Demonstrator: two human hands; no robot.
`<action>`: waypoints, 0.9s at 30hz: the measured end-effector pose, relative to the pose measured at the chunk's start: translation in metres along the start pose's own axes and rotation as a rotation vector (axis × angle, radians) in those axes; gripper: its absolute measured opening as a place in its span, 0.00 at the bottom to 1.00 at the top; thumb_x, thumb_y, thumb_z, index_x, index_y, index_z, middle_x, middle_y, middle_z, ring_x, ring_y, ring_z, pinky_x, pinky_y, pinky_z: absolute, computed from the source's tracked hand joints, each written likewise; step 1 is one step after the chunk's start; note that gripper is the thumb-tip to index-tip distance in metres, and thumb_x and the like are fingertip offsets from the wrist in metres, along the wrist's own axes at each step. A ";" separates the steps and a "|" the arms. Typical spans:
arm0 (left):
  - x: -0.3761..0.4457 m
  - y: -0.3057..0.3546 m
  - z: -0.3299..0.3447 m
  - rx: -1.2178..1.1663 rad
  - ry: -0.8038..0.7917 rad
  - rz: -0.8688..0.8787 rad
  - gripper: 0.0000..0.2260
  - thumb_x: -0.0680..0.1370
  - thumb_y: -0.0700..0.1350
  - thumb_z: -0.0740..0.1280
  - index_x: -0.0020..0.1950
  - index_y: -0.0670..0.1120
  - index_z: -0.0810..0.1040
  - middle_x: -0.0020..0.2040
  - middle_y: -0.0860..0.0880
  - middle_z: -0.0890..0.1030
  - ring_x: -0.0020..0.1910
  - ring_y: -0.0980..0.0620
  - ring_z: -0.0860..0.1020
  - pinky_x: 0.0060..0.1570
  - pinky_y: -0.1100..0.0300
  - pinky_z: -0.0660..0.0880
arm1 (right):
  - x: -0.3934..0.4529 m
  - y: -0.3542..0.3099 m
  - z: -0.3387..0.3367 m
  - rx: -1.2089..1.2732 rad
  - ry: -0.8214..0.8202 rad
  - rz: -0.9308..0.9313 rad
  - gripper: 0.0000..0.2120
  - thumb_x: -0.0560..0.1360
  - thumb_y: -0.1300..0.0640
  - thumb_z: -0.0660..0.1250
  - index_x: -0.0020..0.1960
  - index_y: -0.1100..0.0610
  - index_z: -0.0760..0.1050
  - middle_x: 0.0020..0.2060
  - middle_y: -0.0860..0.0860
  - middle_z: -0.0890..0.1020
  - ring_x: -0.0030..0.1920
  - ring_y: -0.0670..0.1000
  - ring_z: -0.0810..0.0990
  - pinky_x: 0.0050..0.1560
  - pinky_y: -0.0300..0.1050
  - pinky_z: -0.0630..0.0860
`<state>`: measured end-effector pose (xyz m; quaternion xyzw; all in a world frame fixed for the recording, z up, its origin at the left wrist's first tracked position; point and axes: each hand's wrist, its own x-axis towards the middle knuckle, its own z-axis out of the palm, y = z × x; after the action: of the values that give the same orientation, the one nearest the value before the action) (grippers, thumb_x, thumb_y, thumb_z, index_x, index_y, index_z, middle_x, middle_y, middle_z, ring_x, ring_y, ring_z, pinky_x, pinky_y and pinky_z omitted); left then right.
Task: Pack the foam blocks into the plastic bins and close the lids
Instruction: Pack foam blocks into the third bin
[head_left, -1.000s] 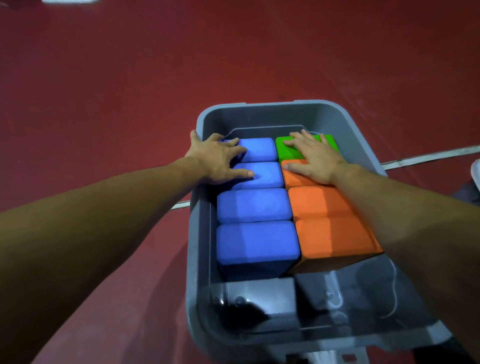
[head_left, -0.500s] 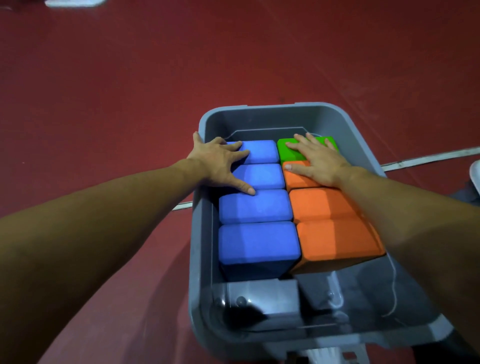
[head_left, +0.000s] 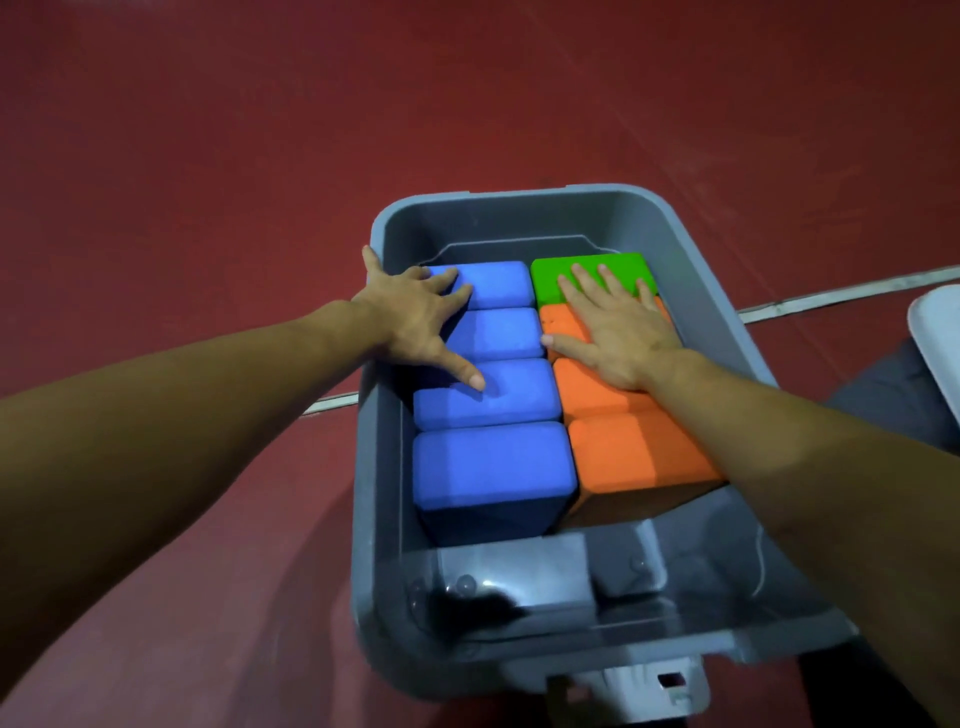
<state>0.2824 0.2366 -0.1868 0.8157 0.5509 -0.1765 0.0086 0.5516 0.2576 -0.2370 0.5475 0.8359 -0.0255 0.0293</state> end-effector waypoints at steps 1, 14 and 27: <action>-0.001 0.002 0.000 0.023 -0.030 -0.003 0.67 0.48 0.88 0.43 0.80 0.51 0.47 0.81 0.49 0.49 0.78 0.44 0.53 0.60 0.17 0.45 | 0.000 0.000 0.000 0.004 0.011 0.000 0.49 0.66 0.23 0.36 0.80 0.48 0.45 0.80 0.47 0.46 0.79 0.53 0.45 0.75 0.64 0.47; -0.005 0.012 0.004 0.042 -0.099 -0.027 0.72 0.44 0.88 0.49 0.80 0.50 0.44 0.81 0.48 0.47 0.78 0.42 0.54 0.61 0.19 0.46 | -0.002 -0.010 -0.007 -0.029 -0.034 0.059 0.42 0.73 0.26 0.46 0.80 0.47 0.46 0.80 0.47 0.48 0.79 0.53 0.48 0.76 0.61 0.51; -0.092 0.065 -0.107 -0.147 0.166 0.015 0.46 0.63 0.77 0.63 0.69 0.46 0.69 0.68 0.44 0.73 0.65 0.41 0.73 0.61 0.45 0.73 | -0.139 -0.012 -0.152 -0.055 0.057 0.144 0.47 0.71 0.25 0.56 0.80 0.49 0.47 0.80 0.50 0.51 0.79 0.52 0.52 0.75 0.63 0.52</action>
<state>0.3404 0.1514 -0.0709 0.8289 0.5549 -0.0672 0.0240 0.5928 0.1370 -0.0746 0.6055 0.7954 0.0152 0.0223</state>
